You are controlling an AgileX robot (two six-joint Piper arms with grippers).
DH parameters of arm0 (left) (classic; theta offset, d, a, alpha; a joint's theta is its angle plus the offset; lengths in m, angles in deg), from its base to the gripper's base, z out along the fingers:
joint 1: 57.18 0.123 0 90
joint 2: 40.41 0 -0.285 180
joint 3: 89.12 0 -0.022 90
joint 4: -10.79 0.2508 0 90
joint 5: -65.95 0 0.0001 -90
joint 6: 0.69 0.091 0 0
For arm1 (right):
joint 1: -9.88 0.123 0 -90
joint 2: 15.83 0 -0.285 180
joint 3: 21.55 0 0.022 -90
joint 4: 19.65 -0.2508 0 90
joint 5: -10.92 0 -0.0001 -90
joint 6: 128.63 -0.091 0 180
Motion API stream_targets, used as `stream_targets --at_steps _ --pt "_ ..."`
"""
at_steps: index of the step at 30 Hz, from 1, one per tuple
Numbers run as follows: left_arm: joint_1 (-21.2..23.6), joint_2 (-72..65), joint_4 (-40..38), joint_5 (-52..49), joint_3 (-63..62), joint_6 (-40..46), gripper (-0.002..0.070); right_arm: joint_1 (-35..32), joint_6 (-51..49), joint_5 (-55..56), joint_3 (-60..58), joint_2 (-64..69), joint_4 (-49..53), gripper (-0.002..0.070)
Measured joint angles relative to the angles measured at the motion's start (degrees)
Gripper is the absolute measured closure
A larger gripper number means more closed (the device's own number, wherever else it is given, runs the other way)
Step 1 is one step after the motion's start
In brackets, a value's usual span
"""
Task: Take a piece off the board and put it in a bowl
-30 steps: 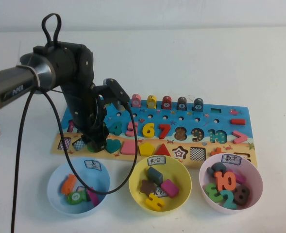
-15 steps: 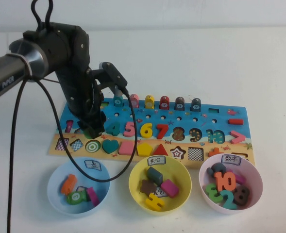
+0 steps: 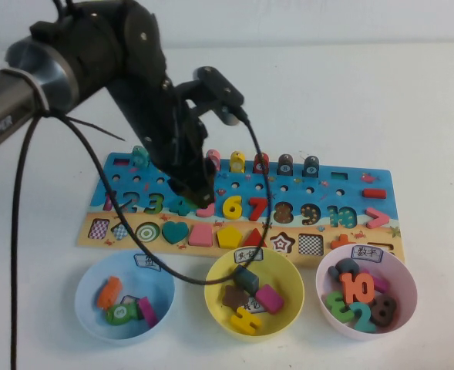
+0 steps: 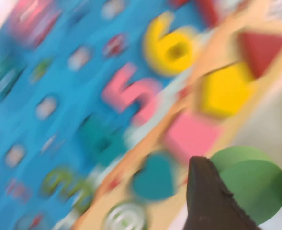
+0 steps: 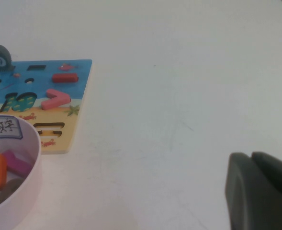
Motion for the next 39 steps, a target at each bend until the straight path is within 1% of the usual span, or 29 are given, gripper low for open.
stream_targets --at_steps 5,8,10,13,30,31,32,35,36,39 --pt "-9.1 0.5 2.0 -0.2 -0.1 0.0 0.04 0.0 0.0 0.0 0.0 0.0 0.0 0.0694" --pt "-13.4 0.5 4.1 -0.2 -0.1 0.0 0.0399 0.0 0.0 0.0 0.0 0.0 0.0 0.0694" --pt "-15.3 0.5 4.4 -0.2 -0.1 0.0 0.04 0.0 0.0 0.0 0.0 0.0 0.0 0.0694" --pt "-16.3 0.5 4.6 -0.3 -0.1 0.0 0.04 0.0 0.0 0.0 0.0 0.0 0.0 0.0694" --pt "-16.3 -4.0 4.2 -0.3 -0.1 -0.1 0.0396 0.0 0.0 0.0 0.0 0.0 0.2 0.0694" --pt "-16.3 -4.0 4.2 -0.3 -0.1 -0.1 0.0384 0.0 0.0 0.0 0.0 0.0 0.2 0.0694" --pt "-16.3 -4.0 4.2 -0.3 -0.1 -0.1 0.0355 0.0 0.0 0.0 0.0 0.0 0.2 0.0694" --pt "-16.3 -4.0 4.2 -0.3 -0.1 -1.5 0.0227 0.0 0.0 0.0 0.0 0.0 0.2 0.0694" --pt "-16.3 -4.0 4.2 -0.3 -0.1 -2.7 0.0197 0.0 0.0 0.0 0.0 0.0 0.2 0.0694" --pt "-16.3 -4.0 4.6 -0.3 -0.1 -5.3 0.0159 0.0 0.0 0.0 0.0 0.0 0.2 0.0694"
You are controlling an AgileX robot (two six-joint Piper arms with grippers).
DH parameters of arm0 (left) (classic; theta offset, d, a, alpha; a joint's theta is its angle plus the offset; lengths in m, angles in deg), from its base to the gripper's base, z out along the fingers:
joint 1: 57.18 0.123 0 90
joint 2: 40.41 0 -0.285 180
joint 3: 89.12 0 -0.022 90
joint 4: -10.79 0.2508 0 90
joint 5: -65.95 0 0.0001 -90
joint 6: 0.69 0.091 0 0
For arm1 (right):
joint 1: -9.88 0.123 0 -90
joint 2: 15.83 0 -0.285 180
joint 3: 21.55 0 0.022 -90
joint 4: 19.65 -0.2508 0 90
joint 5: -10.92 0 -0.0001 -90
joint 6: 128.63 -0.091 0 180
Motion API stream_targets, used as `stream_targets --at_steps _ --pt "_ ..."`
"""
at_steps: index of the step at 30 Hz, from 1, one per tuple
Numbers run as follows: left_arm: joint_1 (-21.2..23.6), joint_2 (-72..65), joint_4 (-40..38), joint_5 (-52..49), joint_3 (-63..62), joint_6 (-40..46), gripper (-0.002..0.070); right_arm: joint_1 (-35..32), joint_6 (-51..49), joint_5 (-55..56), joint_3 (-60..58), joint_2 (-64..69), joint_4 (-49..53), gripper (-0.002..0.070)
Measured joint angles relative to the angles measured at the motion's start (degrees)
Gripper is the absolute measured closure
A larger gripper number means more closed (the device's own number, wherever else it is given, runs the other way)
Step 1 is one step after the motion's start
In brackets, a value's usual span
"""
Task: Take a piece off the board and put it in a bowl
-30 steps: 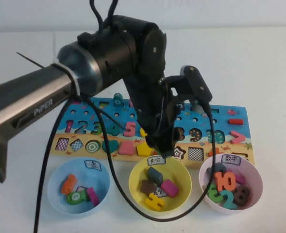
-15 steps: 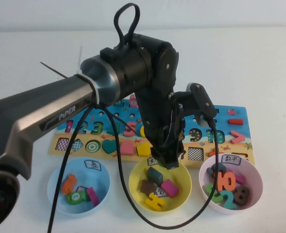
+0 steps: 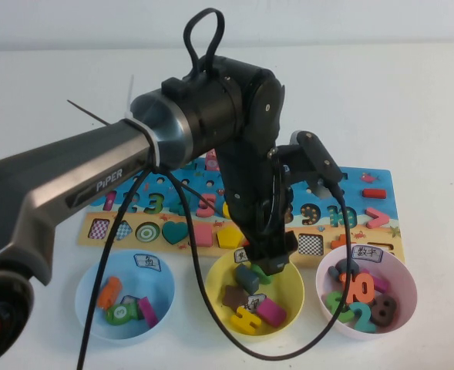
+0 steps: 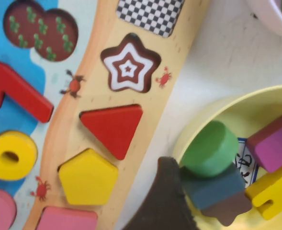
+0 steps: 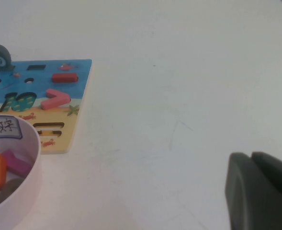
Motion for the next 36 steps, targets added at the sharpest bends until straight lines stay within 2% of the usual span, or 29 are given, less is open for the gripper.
stream_targets --at_steps 2,4,7,9,12,15,18,29,36 --pt "0.0 0.1 1.0 0.0 0.0 -2.4 0.0158 0.0 0.0 0.0 0.0 0.0 0.0 0.0694" --pt "0.0 0.6 3.4 0.0 0.0 -4.8 0.0202 0.0 0.0 0.0 0.0 0.0 0.0 0.0694" --pt "0.0 2.7 7.4 0.0 0.0 -7.0 0.0377 0.0 0.0 0.0 0.0 0.0 0.0 0.0694" --pt "0.5 5.4 8.7 0.0 0.0 -7.7 0.0539 0.0 0.0 0.0 0.0 0.0 0.0 0.0694" --pt "2.8 9.4 5.4 1.0 0.2 -9.3 0.0636 0.0 0.0 0.0 0.0 0.0 0.0 0.0694" --pt "5.9 14.7 0.3 6.0 3.3 -9.6 0.0665 0.0 0.0 0.0 0.0 0.0 0.0 0.0694" --pt "7.4 21.3 -0.4 11.5 9.8 -9.8 0.0674 0.0 0.0 0.0 0.0 0.0 0.0 0.0694" --pt "7.7 50.6 1.3 33.6 43.3 -18.0 0.0676 0.0 0.0 0.0 0.0 0.0 0.0 0.0694" --pt "7.8 61.3 6.0 36.3 51.7 -22.4 0.0676 0.0 0.0 0.0 0.0 0.0 0.0 0.0694"
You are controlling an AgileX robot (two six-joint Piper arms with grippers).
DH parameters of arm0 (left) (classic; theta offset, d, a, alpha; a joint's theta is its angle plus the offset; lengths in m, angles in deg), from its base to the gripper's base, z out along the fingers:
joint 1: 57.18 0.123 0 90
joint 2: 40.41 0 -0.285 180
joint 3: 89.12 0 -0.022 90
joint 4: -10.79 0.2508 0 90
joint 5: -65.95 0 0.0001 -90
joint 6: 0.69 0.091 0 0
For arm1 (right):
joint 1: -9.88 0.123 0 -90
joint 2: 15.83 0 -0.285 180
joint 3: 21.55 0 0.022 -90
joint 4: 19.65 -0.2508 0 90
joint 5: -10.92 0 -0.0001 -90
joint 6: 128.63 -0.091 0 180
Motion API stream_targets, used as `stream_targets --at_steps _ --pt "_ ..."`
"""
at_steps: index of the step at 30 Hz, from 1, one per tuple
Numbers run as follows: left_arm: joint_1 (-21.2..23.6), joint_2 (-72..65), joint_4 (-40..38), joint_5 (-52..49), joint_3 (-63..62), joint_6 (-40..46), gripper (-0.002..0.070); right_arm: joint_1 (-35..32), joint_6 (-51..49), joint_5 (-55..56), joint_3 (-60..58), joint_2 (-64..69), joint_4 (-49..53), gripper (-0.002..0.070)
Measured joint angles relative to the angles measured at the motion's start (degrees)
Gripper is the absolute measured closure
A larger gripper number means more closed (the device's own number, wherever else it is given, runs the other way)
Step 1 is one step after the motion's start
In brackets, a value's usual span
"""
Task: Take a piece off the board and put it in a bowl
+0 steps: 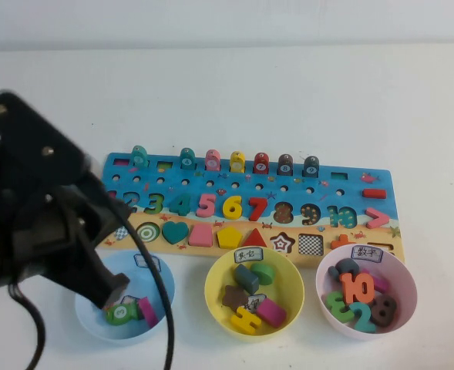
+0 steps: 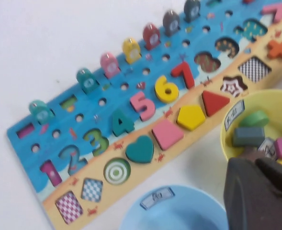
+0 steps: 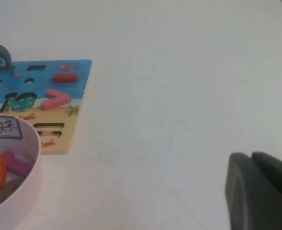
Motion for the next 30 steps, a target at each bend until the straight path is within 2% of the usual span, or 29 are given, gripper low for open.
stream_targets --at_steps 5,10,13,15,24,28,30 --pt "0.0 4.6 4.9 -0.3 0.0 -1.4 0.0677 0.0 0.0 0.0 0.0 0.0 0.0 0.0694" --pt "0.0 8.9 10.7 -3.4 0.3 -10.0 0.0677 0.0 0.0 0.0 0.0 0.0 0.0 0.0694" --pt "0.1 11.7 14.8 0.6 3.7 -11.6 0.0677 0.0 0.0 0.0 0.0 0.0 0.0 0.0694" --pt "1.0 14.5 15.6 6.6 8.3 -12.1 0.0677 0.0 0.0 0.0 0.0 0.0 0.0 0.0694" --pt "15.5 30.3 10.1 35.7 36.3 -13.1 0.0677 0.0 0.0 0.0 0.0 0.0 -0.1 0.0694" --pt "20.4 38.3 6.5 39.7 46.1 -13.8 0.0678 0.0 0.0 0.0 0.0 0.0 -0.1 0.0694" --pt "22.7 41.9 5.9 38.4 48.3 -13.9 0.0678 0.0 0.0 0.0 0.0 0.0 -0.1 0.0694"
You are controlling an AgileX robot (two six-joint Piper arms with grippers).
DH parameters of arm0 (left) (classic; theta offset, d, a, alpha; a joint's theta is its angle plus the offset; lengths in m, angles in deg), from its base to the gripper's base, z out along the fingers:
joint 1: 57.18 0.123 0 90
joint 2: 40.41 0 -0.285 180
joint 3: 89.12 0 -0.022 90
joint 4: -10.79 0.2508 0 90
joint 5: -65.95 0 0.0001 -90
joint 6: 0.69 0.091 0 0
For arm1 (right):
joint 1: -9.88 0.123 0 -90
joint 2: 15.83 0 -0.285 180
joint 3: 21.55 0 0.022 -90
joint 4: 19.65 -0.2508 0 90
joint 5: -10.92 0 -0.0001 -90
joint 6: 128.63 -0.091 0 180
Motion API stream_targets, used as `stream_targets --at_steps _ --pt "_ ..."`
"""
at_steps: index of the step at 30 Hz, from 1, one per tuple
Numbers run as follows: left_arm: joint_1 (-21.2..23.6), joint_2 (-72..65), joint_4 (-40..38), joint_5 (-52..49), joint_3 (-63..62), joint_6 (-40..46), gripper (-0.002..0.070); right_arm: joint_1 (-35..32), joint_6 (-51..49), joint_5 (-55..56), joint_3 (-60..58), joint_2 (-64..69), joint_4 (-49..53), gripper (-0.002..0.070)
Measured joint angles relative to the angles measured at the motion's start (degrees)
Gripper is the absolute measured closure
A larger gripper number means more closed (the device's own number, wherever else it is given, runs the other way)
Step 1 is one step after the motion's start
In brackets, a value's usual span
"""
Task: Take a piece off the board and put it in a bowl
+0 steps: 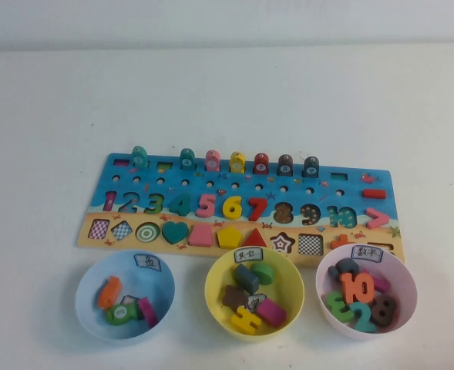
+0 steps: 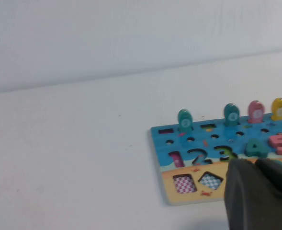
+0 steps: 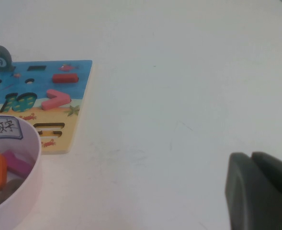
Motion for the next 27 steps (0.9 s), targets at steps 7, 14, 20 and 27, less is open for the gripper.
stream_targets --at_steps 7,14,20,27 --pt "6.3 11.3 -0.8 -13.6 0.5 0.0 0.0678 0.0 0.0 0.0 0.0 0.0 0.0 0.0694" --pt "8.4 12.9 -1.9 -24.6 0.6 0.1 0.0678 0.0 0.0 0.0 0.0 0.0 0.0 0.0694" --pt "8.4 12.9 -1.9 -25.8 0.6 2.3 0.0678 -0.1 0.0 0.0 0.0 0.0 0.0 0.0694" --pt "8.4 12.9 -1.9 -25.8 0.6 2.5 0.0678 -0.1 0.0 0.0 0.0 0.0 0.0 0.0694"
